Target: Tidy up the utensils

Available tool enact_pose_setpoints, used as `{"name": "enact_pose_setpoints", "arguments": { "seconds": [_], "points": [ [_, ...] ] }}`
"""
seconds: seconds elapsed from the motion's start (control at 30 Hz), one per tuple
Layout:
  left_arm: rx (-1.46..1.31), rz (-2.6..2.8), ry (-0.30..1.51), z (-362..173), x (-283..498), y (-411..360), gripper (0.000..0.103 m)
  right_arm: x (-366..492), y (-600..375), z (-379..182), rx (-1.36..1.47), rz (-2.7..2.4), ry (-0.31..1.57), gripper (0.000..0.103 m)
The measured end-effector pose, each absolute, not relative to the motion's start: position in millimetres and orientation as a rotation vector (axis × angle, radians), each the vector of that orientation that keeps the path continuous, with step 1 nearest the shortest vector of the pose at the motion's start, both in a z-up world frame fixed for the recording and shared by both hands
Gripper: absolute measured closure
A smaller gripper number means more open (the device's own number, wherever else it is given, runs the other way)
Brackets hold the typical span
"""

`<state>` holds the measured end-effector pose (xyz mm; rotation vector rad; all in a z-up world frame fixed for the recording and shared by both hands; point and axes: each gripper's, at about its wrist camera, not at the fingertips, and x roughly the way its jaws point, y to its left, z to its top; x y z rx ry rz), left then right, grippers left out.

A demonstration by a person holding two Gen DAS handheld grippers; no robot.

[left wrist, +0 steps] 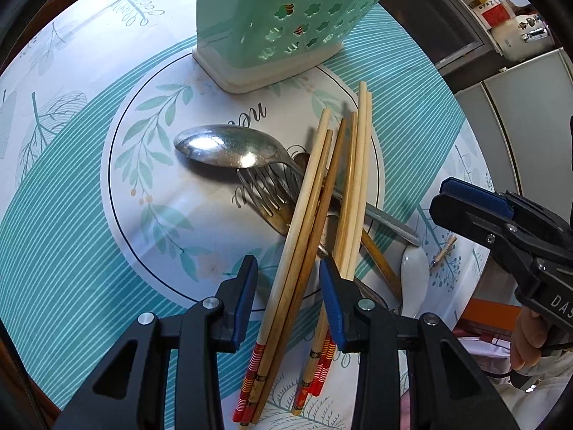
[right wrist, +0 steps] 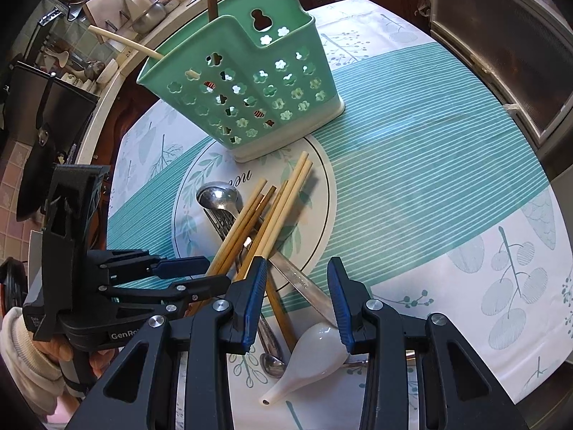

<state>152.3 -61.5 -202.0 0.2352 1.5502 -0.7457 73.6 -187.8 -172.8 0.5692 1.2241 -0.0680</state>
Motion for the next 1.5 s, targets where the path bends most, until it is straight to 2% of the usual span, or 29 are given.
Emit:
{"name": "enact_pose_setpoints", "arguments": {
  "seconds": [0.23, 0.67, 0.8, 0.9, 0.97, 1.0, 1.07, 1.5],
  "points": [
    [0.278, -0.753, 1.555, -201.9, 157.6, -65.8, 0.078, 72.8, -190.1, -175.5, 0.579, -0.064, 1.222, 0.067],
    [0.388, -0.753, 1.599, -207.5, 160.4, -90.3, 0.079, 77.6, -190.1, -186.4, 0.597, -0.055, 1.234, 0.067],
    [0.458, -0.729, 1.597, -210.1, 157.8, -105.7, 0.085, 77.3, -188.2, -189.6, 0.604, -0.049, 1.238, 0.067],
    [0.486, -0.716, 1.602, -211.4, 157.2, -115.2, 0.086, 76.2, -186.3, -191.6, 0.602, -0.042, 1.241, 0.067],
    [0.488, -0.709, 1.612, -212.7, 158.2, -119.5, 0.086, 76.1, -185.7, -194.6, 0.605, -0.040, 1.241, 0.067],
    [0.490, -0.704, 1.615, -213.3, 159.1, -121.7, 0.091, 76.1, -185.5, -195.2, 0.609, -0.038, 1.241, 0.067],
    [0.485, -0.695, 1.618, -214.4, 160.2, -123.8, 0.094, 76.1, -185.9, -196.6, 0.616, -0.037, 1.240, 0.067],
    [0.330, -0.745, 1.601, -219.1, 160.8, -114.7, 0.095, 78.3, -191.6, -204.1, 0.657, -0.013, 1.228, 0.067]
  ]
}}
